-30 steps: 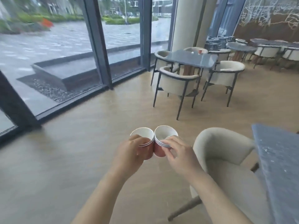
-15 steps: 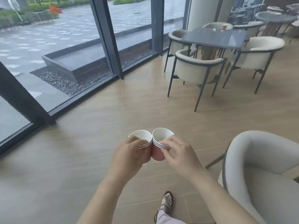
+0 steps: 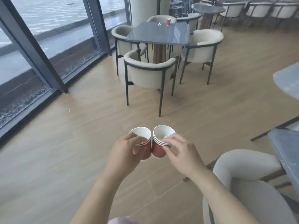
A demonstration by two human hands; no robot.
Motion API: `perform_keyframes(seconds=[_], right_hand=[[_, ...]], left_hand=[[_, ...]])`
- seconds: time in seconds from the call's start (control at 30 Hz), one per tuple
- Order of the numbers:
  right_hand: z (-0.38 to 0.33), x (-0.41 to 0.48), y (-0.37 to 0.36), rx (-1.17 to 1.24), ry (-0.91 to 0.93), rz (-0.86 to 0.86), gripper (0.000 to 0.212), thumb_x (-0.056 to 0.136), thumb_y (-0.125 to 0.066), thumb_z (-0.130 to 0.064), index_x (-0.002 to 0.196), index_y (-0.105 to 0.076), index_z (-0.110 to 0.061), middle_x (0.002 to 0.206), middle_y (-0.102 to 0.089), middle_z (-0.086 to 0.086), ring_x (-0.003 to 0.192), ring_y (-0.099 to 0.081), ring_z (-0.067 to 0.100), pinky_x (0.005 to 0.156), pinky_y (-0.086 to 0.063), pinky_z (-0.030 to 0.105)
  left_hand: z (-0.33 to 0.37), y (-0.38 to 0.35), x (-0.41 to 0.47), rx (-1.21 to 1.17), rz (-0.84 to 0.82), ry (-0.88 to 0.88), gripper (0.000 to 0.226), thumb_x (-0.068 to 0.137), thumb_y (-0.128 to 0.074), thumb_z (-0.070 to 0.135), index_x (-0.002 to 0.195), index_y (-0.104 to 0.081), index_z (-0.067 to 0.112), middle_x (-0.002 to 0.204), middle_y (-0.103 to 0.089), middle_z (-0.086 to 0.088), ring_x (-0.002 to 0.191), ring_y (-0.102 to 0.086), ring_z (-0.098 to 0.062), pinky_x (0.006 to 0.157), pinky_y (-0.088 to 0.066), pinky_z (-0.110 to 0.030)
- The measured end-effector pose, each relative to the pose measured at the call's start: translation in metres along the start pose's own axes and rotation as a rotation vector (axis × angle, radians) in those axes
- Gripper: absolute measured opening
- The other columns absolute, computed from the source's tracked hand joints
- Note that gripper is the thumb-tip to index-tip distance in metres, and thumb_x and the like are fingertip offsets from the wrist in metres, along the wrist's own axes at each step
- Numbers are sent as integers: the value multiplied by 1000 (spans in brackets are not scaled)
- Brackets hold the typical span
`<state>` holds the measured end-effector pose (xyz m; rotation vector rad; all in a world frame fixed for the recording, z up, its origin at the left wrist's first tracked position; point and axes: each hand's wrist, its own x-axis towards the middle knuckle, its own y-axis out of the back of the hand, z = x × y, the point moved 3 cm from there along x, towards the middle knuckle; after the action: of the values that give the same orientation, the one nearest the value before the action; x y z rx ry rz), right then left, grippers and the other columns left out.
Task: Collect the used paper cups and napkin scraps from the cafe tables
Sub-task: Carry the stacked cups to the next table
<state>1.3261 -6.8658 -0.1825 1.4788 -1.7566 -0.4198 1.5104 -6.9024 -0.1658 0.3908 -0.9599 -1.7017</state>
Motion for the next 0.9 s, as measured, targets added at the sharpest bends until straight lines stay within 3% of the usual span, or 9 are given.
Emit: perform_keyframes(seconds=[0.27, 0.47, 0.57, 0.7, 0.9], right_hand=[[93, 135, 0, -72, -107, 58, 17, 81, -66, -8, 97, -70, -15, 89, -64, -2, 89, -56, 13, 80, -40, 16], [160, 275, 15, -111, -177, 111, 15, 82, -65, -8, 96, -70, -14, 91, -64, -2, 90, -57, 17, 81, -44, 25], [196, 330, 32, -125, -214, 158, 15, 82, -65, -9, 95, -69, -16, 90, -64, -4, 90, -57, 16, 80, -41, 20], [252, 377, 61, -186, -306, 254, 14, 82, -66, -8, 95, -69, -13, 89, -65, -1, 88, -56, 17, 77, -38, 17], [349, 424, 116, -224, -399, 363, 17, 80, -67, -6, 95, -69, -15, 91, -65, -2, 86, -58, 18, 78, -42, 21]], left_hand=[[-29, -50, 183, -58, -91, -130, 19, 76, -56, 26, 89, -69, 30, 88, -60, 17, 78, -63, -15, 64, -52, -33], [-40, -68, 360, -44, -143, -224, 21, 77, -66, 11, 90, -70, 27, 92, -63, 13, 81, -61, -12, 64, -50, -28], [-24, -83, 443, -69, -186, -306, 16, 79, -61, 20, 89, -69, 29, 93, -64, 12, 80, -61, -12, 63, -51, -32], [6, -123, 530, -67, -244, -434, 16, 78, -64, 14, 89, -71, 24, 90, -66, 7, 79, -61, -16, 63, -51, -35], [55, -203, 636, -82, -338, -525, 16, 80, -62, 19, 91, -69, 28, 91, -64, 10, 83, -59, -13, 64, -48, -28]])
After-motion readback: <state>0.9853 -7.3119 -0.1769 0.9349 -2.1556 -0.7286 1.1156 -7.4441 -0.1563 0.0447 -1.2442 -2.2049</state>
